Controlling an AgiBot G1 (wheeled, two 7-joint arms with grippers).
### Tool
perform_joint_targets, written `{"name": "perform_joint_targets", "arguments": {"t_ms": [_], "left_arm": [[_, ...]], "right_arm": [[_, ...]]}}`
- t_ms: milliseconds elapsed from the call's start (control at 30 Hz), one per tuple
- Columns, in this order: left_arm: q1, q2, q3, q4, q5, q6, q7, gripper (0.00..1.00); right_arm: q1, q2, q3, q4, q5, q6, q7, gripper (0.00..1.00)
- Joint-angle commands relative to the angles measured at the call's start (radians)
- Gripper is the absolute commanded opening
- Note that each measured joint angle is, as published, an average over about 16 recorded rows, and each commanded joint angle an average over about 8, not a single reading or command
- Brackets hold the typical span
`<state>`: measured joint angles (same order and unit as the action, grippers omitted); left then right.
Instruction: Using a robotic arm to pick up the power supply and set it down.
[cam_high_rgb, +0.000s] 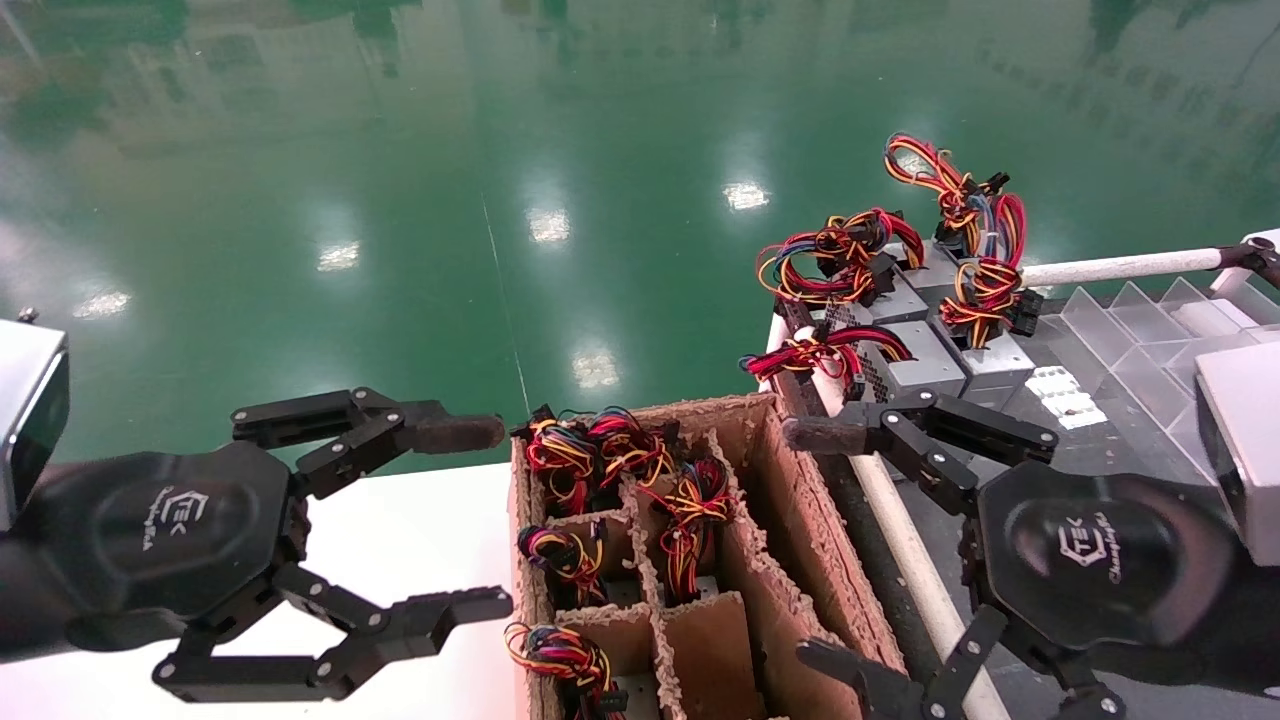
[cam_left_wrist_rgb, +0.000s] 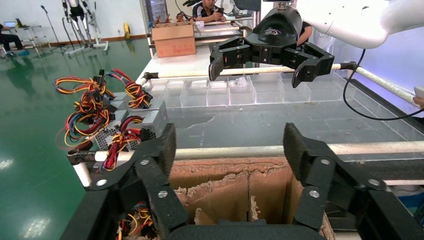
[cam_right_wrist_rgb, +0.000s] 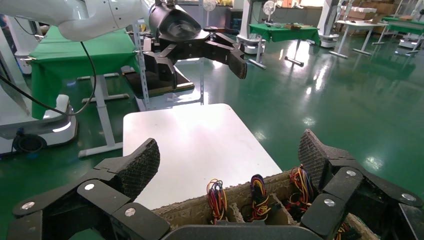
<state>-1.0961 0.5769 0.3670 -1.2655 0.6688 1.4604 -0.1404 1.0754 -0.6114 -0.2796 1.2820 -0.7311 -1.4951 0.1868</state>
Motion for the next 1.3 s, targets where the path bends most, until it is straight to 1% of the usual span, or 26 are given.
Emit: {"name": "perform_joint_targets", "arguments": {"t_ms": [33,500,700,900,1067,1100,1300], "left_arm": [[0.0,0.0,0.0,0.0,0.0,0.0,0.0,0.0],[0.0,0.0,0.0,0.0,0.0,0.0,0.0,0.0],[0.0,0.0,0.0,0.0,0.0,0.0,0.0,0.0],[0.0,0.0,0.0,0.0,0.0,0.0,0.0,0.0],[0.0,0.0,0.0,0.0,0.0,0.0,0.0,0.0],[0.0,0.0,0.0,0.0,0.0,0.0,0.0,0.03],[0.0,0.0,0.0,0.0,0.0,0.0,0.0,0.77]], "right_arm": [[0.0,0.0,0.0,0.0,0.0,0.0,0.0,1.0],[0.0,0.0,0.0,0.0,0.0,0.001,0.0,1.0],[0.001,-0.008,-0.006,-0.014,-0.015,0.014,-0.001,1.0],[0.016,-0.034,-0.035,-0.053,-0.072,0.042,0.006,1.0],[0.055,-0.081,-0.1,-0.091,-0.175,0.063,0.045,1.0],[0.067,-0.095,-0.118,-0.098,-0.201,0.065,0.059,1.0],[0.149,-0.202,-0.228,-0.139,-0.333,0.046,0.143,1.0]]}}
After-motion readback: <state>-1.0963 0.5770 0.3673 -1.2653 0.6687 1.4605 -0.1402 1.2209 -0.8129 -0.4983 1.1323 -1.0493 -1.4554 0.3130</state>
